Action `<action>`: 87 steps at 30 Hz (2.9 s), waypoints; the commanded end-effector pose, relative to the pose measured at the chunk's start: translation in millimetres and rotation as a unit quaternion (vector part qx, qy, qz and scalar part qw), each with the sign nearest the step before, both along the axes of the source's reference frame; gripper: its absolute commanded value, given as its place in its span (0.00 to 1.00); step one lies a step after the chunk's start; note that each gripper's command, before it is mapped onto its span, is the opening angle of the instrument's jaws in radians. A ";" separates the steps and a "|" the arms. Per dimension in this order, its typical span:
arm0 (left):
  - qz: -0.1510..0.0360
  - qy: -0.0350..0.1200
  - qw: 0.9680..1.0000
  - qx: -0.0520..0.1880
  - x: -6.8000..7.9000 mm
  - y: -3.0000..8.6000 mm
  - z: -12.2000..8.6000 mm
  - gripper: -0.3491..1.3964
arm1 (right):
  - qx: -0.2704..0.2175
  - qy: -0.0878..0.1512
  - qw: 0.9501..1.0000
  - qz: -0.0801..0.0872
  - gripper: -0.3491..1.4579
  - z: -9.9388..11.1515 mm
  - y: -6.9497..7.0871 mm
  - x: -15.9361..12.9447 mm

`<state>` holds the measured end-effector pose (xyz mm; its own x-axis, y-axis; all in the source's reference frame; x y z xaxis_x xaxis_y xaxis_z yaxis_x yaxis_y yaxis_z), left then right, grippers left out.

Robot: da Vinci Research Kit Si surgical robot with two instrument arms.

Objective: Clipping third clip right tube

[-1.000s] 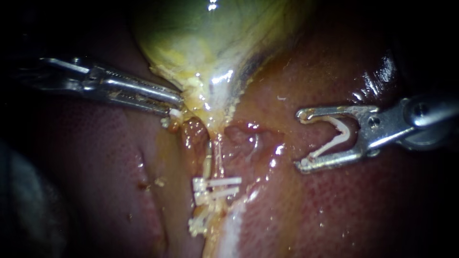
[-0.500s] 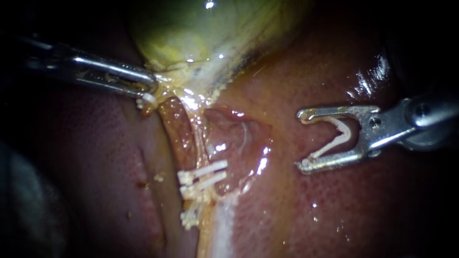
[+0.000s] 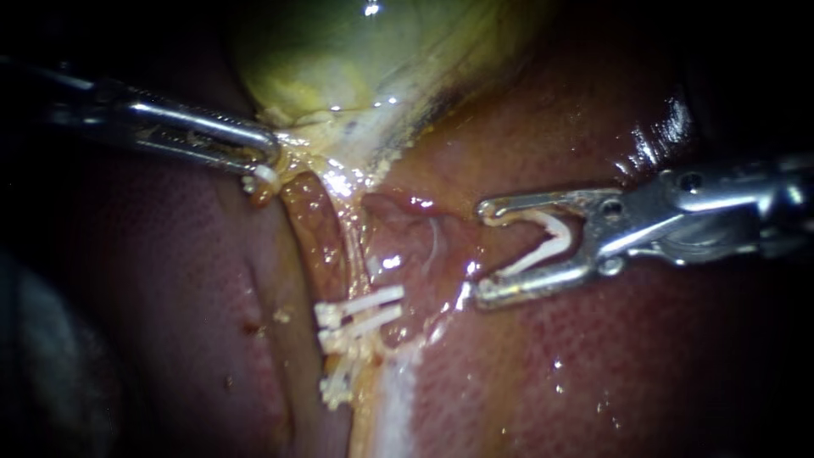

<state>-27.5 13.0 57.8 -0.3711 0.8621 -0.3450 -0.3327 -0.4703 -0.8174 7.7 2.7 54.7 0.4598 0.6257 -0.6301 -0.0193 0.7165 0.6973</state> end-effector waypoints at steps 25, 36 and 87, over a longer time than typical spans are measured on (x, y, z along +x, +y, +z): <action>-0.001 0.001 1.000 -0.001 -0.2 -0.2 0.0 0.00 | 0.205 0.050 0.970 0.120 0.45 4.8 -1.3 9.9; -0.001 0.001 1.000 -0.001 -0.3 -0.2 0.0 0.00 | 0.227 0.093 0.960 0.137 0.45 3.7 0.2 10.8; -0.001 0.001 1.000 -0.001 -0.4 -0.2 0.1 0.00 | 0.285 0.099 0.939 0.164 0.00 -0.2 2.6 9.9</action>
<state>-27.8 12.8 57.9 -0.3693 0.8627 -0.3455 -0.3361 -0.4706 -0.8158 17.6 5.2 54.6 0.0932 0.9762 -0.1960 -0.0043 0.1972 0.9803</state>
